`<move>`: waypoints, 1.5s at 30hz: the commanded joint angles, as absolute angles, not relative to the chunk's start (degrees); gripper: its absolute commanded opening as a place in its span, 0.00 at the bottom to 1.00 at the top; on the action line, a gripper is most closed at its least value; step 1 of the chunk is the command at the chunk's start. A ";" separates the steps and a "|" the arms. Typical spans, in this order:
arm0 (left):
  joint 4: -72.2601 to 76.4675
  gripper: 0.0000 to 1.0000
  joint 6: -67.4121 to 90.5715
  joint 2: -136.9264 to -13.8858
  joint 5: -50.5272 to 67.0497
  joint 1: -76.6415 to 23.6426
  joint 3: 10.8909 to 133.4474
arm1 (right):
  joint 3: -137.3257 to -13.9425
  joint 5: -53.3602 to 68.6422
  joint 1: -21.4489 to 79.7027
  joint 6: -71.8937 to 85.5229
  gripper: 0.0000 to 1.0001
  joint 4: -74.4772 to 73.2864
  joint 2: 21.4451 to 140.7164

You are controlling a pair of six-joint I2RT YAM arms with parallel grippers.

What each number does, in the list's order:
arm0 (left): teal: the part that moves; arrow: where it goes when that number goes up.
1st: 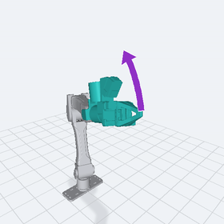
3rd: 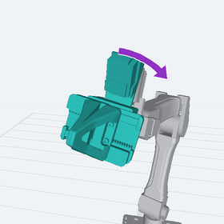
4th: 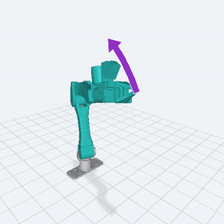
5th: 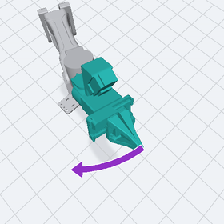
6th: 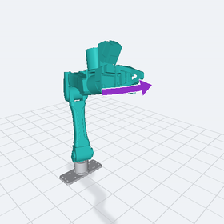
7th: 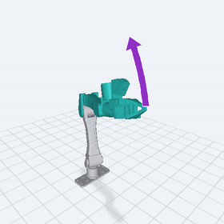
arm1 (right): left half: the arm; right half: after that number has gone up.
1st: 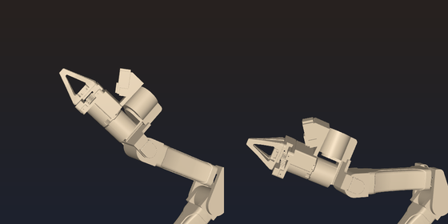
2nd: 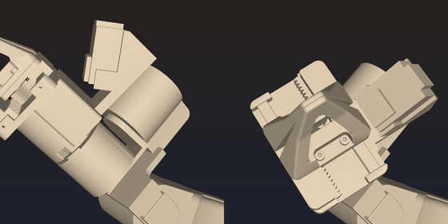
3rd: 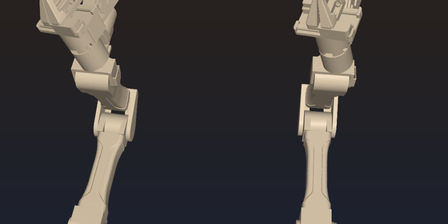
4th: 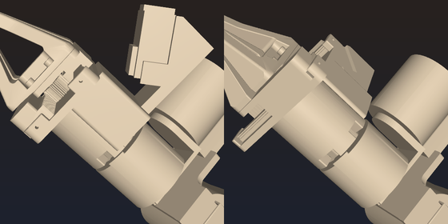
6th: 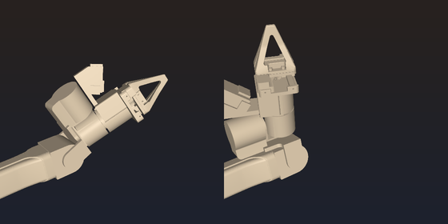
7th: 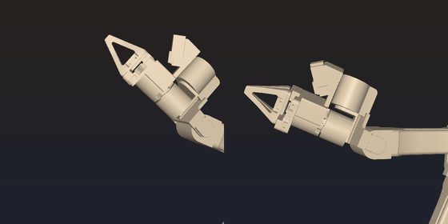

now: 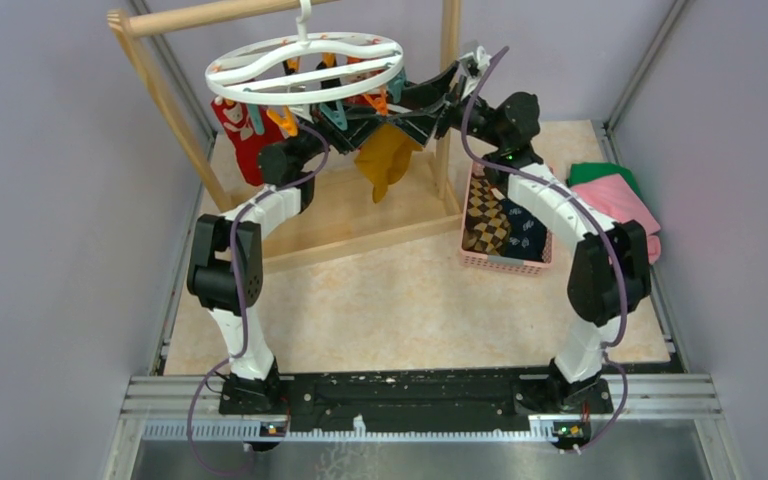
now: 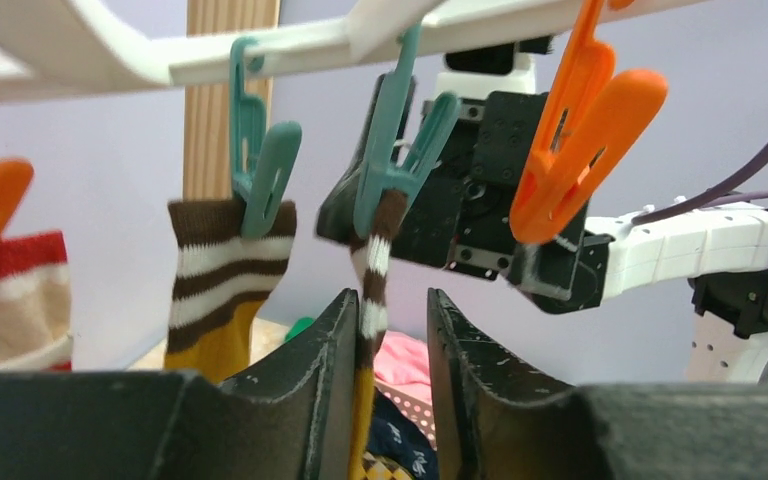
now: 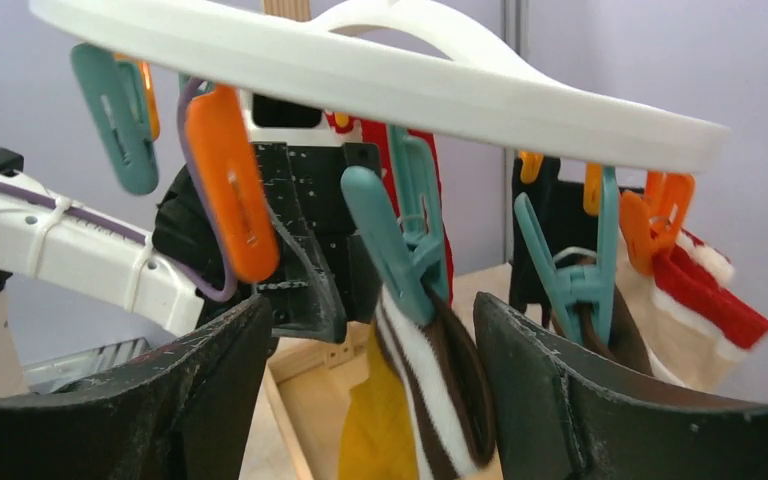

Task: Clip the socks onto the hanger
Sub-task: Clamp the sock onto the hanger, then pick up the sock from the bin.

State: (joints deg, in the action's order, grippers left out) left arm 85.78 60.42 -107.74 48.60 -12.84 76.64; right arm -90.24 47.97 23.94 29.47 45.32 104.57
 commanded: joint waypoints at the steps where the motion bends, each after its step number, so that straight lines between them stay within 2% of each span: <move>1: 102.57 0.40 58.25 -104.76 49.24 -12.66 72.41 | -83.95 45.79 22.81 23.60 0.73 44.74 95.57; 6: 99.39 0.47 53.41 -101.94 48.98 -12.57 67.37 | -78.50 43.77 22.10 20.16 0.74 42.80 91.69; 12: 97.81 0.53 46.81 -100.25 49.13 -12.57 66.49 | -77.82 44.36 21.53 17.36 0.70 41.52 91.77; 21: 100.02 0.53 46.72 -102.66 48.57 -12.05 71.11 | -81.53 43.18 21.55 13.35 0.62 38.38 94.42; 26: 100.77 0.45 47.33 -103.35 47.89 -12.04 71.38 | -82.04 42.50 21.49 12.59 0.52 38.05 94.87; 29: 100.91 0.44 47.51 -102.47 47.57 -12.04 68.52 | -80.82 41.64 21.53 12.65 0.40 38.11 93.80; 31: 100.05 0.45 46.07 -100.63 46.81 -12.04 64.22 | -78.96 38.87 21.48 12.36 0.35 37.68 92.04; 33: 97.69 0.51 43.77 -97.04 44.91 -12.04 58.51 | -76.25 34.42 21.48 11.87 0.34 36.81 89.32; 36: 92.74 0.57 39.18 -91.62 41.69 -12.04 49.56 | -71.56 27.89 21.49 11.35 0.35 36.51 85.11; 38: 88.84 0.64 36.21 -87.62 38.17 -12.04 43.98 | -68.96 24.82 21.52 11.50 0.44 36.03 82.88; 45: 72.56 0.72 31.19 -71.33 31.49 -12.04 29.56 | -59.50 19.83 21.51 12.44 0.67 34.81 76.98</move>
